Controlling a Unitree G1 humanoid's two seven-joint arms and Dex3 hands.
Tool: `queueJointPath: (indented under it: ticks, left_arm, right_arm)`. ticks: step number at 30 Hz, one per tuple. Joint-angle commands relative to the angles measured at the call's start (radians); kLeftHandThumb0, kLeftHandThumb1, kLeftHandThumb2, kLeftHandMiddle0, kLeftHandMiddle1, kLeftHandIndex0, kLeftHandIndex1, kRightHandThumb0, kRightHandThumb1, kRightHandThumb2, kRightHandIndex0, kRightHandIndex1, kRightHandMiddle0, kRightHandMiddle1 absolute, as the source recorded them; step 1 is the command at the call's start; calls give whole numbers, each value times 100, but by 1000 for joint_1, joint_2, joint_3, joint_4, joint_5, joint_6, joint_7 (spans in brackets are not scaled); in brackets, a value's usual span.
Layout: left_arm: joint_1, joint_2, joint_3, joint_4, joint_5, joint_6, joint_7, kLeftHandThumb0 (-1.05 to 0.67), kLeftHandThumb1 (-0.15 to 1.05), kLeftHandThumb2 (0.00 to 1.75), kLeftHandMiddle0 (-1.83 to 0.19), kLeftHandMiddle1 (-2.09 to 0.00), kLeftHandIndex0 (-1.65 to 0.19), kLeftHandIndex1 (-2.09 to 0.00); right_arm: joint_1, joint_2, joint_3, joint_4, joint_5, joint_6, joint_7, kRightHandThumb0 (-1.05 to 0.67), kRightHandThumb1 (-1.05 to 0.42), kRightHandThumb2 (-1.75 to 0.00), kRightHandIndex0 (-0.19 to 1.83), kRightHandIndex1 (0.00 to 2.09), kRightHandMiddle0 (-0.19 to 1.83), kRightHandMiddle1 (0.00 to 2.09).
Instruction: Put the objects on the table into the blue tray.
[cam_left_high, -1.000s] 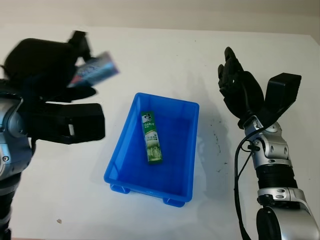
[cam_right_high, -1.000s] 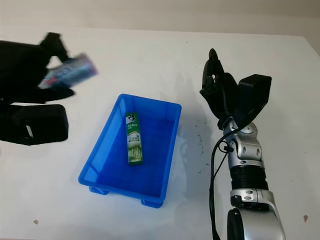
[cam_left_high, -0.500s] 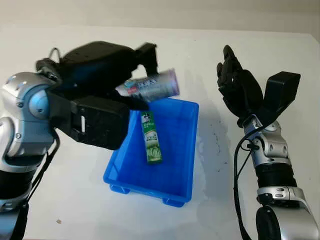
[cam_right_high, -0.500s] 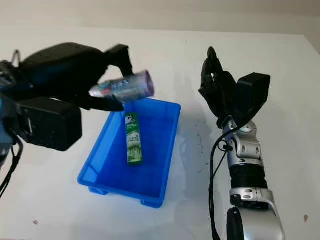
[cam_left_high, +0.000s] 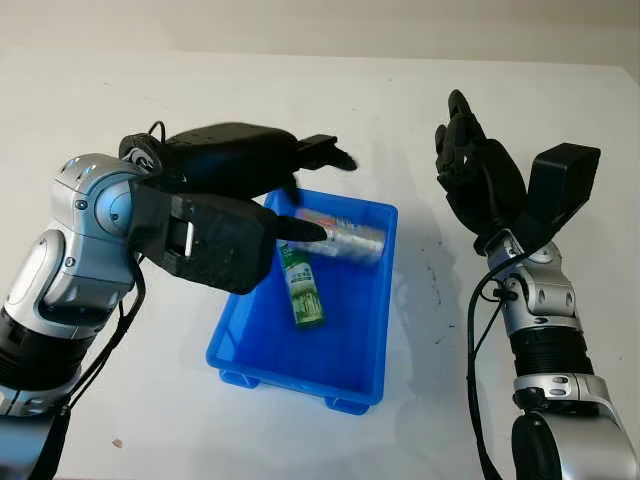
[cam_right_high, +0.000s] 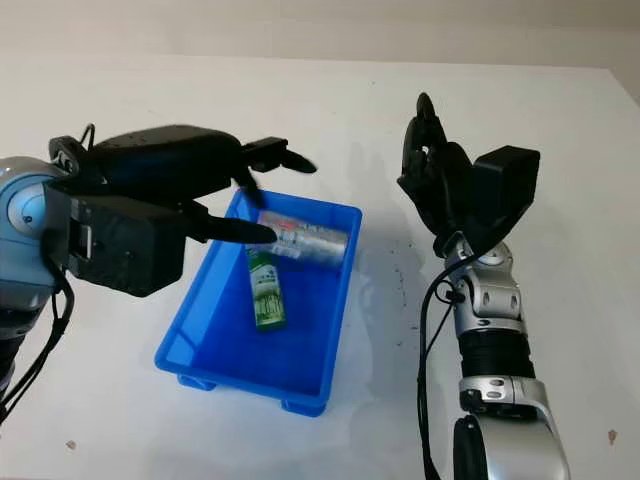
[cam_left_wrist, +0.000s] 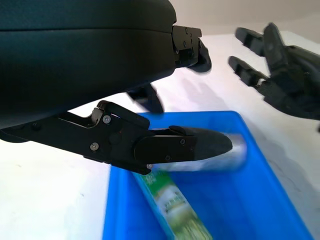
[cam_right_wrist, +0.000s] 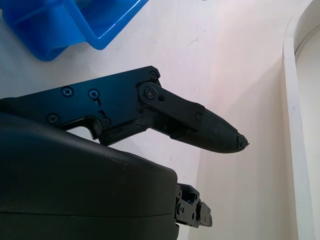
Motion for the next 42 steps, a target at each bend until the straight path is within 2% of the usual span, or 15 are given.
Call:
queueJointPath:
  ticks: [1,5,8,12,15,18,22,26,29,32,42]
  left_arm:
    - [1,-6,19,-2,-29,12,2,-55,105,35,-13,-5,12,-16]
    - [18,-31,55,3,-90,11,59,-41,105,30,-17,-7,4,-19]
    - [32,-72,104,6,-131,58,137,-43,105,33,-17,-7,-5,-23]
    - [36,-137,185,73,-186,34,291,-49,105,47,-27,-11,-13,-28]
    - [63,-226,274,215,-235,-93,504,-56,105,53,-33,-14,-19,-35]
    - [69,-301,352,376,-303,-196,659,-54,105,57,-35,-13,-20,-38]
    - [54,-345,426,601,-342,-252,835,-55,105,61,-41,-12,-20,-47]
    - [37,-340,450,757,-377,-312,883,-59,105,60,-34,-6,-13,-41]
    - [40,-331,456,816,-398,-333,885,-61,105,61,-20,-2,-6,-29]
    - [40,-320,457,864,-414,-367,872,-63,105,62,-14,-2,-3,-23]
    - [55,-300,431,884,-418,-347,835,-74,105,65,0,-2,5,-11]
  right_arm:
    - [13,0,-1,-20,0,-2,-2,-65,-105,-83,-19,0,-19,0]
    - [14,-2,-3,-18,1,-1,-3,-64,-105,-83,-19,0,-19,0]
    - [12,0,-7,-20,8,0,-2,-65,-105,-82,-19,0,-19,0]
    - [11,-2,-2,-32,7,7,-2,-67,-105,-81,-19,0,-19,0]
    - [3,-3,-5,-29,10,5,-2,-68,-105,-81,-19,0,-19,0]
    - [-8,-8,-9,-25,10,2,-2,-68,-105,-81,-19,0,-19,0]
    - [-22,-20,-8,-35,-1,5,-11,-69,-105,-80,-19,0,-19,0]
    - [-29,-27,-14,-38,6,2,-6,-69,-105,-81,-19,0,-19,0]
    - [-34,-30,-18,-36,4,4,-11,-70,-105,-81,-19,0,-19,0]
    - [-42,-27,-19,-28,2,6,-21,-70,-105,-81,-19,0,-19,0]
    - [-82,-25,-18,32,-5,-30,-24,-70,-105,-82,-19,0,-19,0]
